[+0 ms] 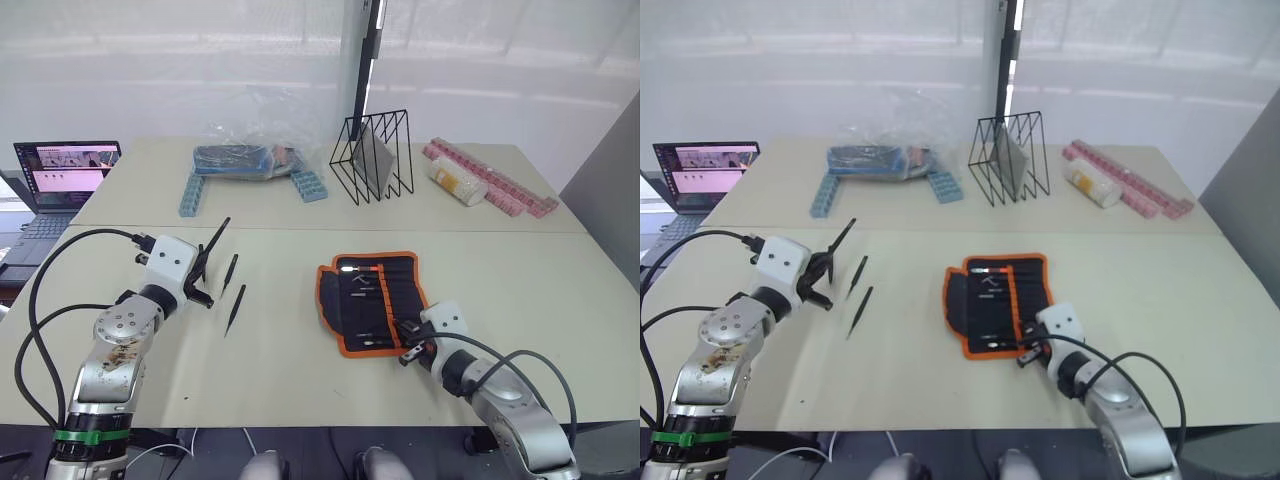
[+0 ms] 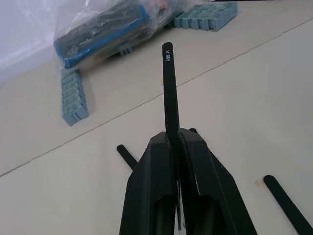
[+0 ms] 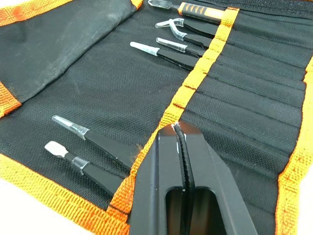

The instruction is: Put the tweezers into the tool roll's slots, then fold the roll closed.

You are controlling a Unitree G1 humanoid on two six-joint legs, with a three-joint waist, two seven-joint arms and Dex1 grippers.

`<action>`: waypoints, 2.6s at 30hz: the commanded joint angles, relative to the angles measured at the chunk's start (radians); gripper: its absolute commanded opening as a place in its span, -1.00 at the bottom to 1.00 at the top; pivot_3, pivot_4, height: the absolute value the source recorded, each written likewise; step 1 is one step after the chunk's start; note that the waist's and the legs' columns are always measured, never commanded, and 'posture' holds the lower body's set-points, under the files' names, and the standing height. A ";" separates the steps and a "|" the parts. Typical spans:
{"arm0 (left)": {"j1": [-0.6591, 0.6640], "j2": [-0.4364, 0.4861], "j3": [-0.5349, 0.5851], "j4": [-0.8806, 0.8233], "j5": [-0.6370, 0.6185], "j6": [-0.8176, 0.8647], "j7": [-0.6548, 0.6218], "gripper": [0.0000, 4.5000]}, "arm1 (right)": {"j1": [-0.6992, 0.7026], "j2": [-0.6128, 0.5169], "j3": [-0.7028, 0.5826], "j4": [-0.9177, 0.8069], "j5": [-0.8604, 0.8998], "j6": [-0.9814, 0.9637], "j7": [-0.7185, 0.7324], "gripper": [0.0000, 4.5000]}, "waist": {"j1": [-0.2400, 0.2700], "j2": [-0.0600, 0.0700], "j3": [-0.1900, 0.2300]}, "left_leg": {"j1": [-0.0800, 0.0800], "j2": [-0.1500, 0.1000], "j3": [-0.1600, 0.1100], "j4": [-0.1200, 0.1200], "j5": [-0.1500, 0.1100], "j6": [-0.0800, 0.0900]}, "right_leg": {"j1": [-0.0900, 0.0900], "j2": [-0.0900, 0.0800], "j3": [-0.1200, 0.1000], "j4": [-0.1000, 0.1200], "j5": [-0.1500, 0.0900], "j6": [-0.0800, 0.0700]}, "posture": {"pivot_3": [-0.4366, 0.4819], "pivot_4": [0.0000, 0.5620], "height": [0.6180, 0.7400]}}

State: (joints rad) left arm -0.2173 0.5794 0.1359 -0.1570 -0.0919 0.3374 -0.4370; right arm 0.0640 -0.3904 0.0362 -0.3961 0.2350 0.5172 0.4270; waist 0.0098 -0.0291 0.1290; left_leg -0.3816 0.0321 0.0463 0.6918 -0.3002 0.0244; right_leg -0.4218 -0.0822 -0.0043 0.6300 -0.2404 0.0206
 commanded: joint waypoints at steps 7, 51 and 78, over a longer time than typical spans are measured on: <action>-0.100 0.076 -0.129 0.003 0.017 -0.104 -0.193 -0.99 | 0.024 0.000 0.035 -0.026 -0.019 0.032 -0.006 -1.00 | 0.001 0.000 0.000 | -0.001 0.000 0.000 0.002 0.000 0.000 | 0.000 0.004 0.001 0.000 0.000 0.000 | -0.05 -0.47 0.75; -0.637 -0.123 -0.658 0.515 0.413 -0.446 -0.658 -0.99 | 0.038 0.040 0.084 -0.082 -0.037 0.085 -0.066 -1.00 | -0.006 -0.001 0.000 | -0.001 0.000 0.003 0.005 0.000 0.002 | -0.001 0.014 0.011 0.001 0.000 0.001 | -0.05 -0.47 0.75; -0.728 -0.295 -0.719 0.677 0.504 -0.500 -0.616 -0.99 | 0.072 0.048 0.091 -0.089 -0.038 0.087 -0.076 -1.00 | 0.001 -0.001 0.000 | -0.001 0.000 0.003 0.008 0.000 0.002 | 0.000 0.015 0.012 0.002 0.000 0.001 | -0.05 -0.47 0.75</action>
State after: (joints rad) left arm -0.9304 0.2996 -0.5667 0.5164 0.4091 -0.1362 -1.0526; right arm 0.1192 -0.3452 0.0926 -0.4968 0.1969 0.5832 0.3383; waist 0.0111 -0.0299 0.1291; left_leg -0.3822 0.0322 0.0491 0.6995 -0.3006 0.0261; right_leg -0.4217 -0.0673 0.0077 0.6319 -0.2405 0.0217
